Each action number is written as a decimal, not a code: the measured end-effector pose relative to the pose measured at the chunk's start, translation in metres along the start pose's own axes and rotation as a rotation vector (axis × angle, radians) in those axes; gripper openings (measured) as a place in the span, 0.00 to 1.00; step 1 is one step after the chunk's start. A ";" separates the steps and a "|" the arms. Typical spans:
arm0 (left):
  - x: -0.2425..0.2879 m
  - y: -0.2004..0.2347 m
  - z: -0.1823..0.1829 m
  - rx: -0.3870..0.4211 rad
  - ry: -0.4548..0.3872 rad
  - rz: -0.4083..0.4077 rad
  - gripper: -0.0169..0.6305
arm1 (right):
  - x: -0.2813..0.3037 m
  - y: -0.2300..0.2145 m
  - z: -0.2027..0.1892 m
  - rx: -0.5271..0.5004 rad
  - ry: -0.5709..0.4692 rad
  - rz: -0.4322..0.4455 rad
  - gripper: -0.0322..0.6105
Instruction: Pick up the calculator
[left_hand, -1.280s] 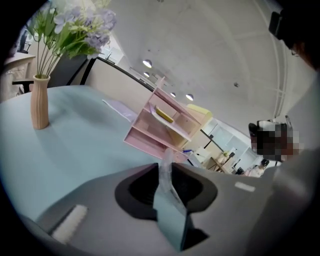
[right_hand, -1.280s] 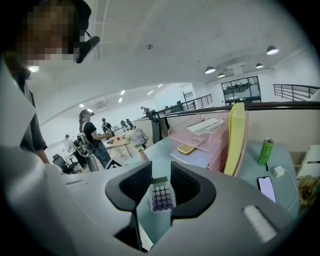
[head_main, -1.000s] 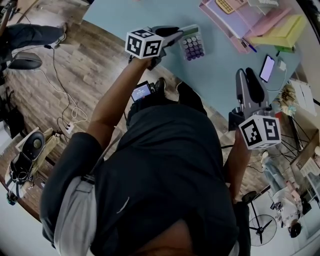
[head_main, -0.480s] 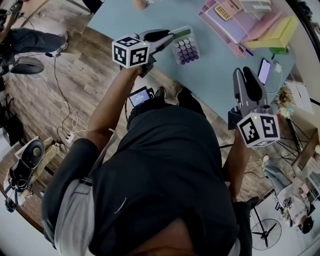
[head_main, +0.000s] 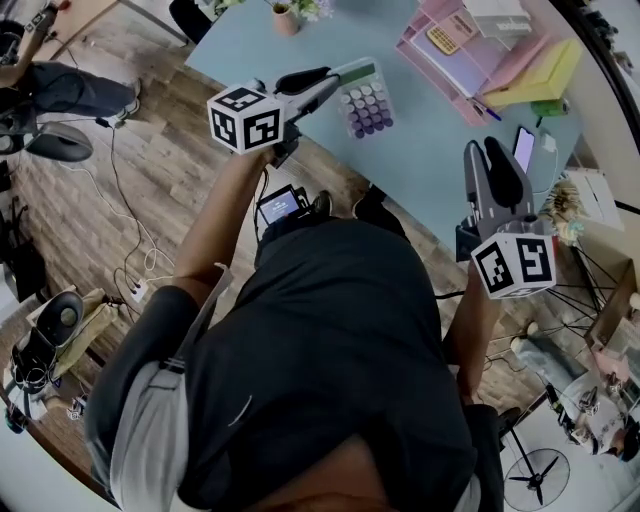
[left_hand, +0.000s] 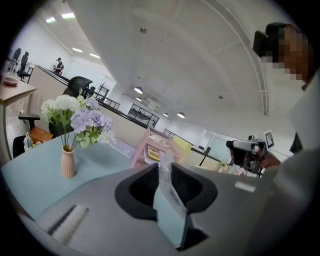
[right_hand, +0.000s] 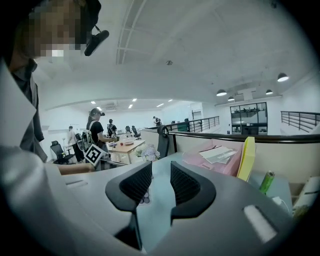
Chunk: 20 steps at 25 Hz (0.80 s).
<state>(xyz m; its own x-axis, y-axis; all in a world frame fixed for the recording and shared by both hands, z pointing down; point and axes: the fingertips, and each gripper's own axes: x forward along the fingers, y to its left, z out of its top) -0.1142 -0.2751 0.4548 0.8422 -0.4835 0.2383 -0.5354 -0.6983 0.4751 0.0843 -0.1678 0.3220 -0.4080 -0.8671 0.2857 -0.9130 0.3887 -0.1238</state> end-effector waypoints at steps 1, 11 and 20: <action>-0.003 -0.002 0.004 0.005 -0.009 -0.002 0.25 | -0.001 0.003 0.002 -0.018 -0.004 0.004 0.20; -0.029 -0.023 0.026 0.053 -0.054 -0.026 0.25 | -0.008 0.027 0.013 -0.067 -0.046 0.016 0.20; -0.045 -0.020 0.024 0.044 -0.063 -0.022 0.25 | -0.008 0.041 0.010 -0.073 -0.042 0.024 0.20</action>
<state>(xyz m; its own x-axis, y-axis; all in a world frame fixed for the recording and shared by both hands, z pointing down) -0.1433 -0.2517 0.4143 0.8487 -0.4995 0.1739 -0.5206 -0.7309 0.4412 0.0500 -0.1486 0.3049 -0.4305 -0.8692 0.2432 -0.9011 0.4295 -0.0601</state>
